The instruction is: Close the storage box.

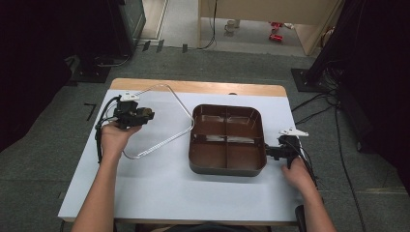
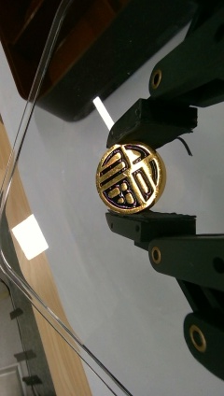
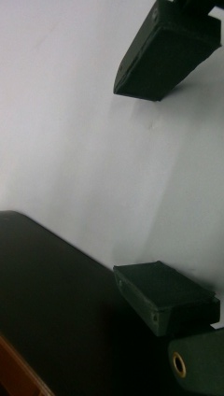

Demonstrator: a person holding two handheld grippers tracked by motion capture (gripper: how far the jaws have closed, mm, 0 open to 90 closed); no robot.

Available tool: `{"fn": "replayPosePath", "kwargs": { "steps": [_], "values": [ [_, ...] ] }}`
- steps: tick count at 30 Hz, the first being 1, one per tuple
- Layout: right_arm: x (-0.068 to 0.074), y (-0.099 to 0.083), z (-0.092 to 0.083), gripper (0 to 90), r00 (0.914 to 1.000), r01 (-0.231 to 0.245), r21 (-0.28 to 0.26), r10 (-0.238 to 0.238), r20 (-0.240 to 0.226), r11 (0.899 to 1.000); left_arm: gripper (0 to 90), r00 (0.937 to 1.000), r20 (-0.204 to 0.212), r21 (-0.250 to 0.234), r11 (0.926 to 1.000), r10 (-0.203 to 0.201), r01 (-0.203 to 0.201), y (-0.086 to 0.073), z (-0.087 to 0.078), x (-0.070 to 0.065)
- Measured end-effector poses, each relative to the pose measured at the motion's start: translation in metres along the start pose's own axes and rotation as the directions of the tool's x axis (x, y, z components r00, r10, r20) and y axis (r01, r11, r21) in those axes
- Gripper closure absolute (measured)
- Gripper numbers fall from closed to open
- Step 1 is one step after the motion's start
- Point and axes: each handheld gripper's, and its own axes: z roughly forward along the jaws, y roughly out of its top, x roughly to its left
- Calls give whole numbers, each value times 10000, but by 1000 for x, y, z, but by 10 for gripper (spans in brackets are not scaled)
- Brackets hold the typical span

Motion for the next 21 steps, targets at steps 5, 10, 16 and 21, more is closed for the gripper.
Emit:
{"fn": "replayPosePath", "kwargs": {
  "steps": [5,10,16,21],
  "values": [
    [0,0,0,112,10000,1,1,-1,-1,10000,592,9987,390,-168,9993,327,-321,11,-2,-15],
    [0,0,0,112,10000,18,-4,-18,-1,10000,592,9935,778,-305,9962,834,-813,19,-2,-33],
    [0,0,0,112,10000,15,-9,-15,1,10000,592,9808,1266,-178,9890,1482,-1471,27,5,-57],
    [0,0,0,112,10000,14,-11,-14,-1,10000,591,9688,1616,-111,9820,1879,-1886,31,14,-74]
  ]
}}
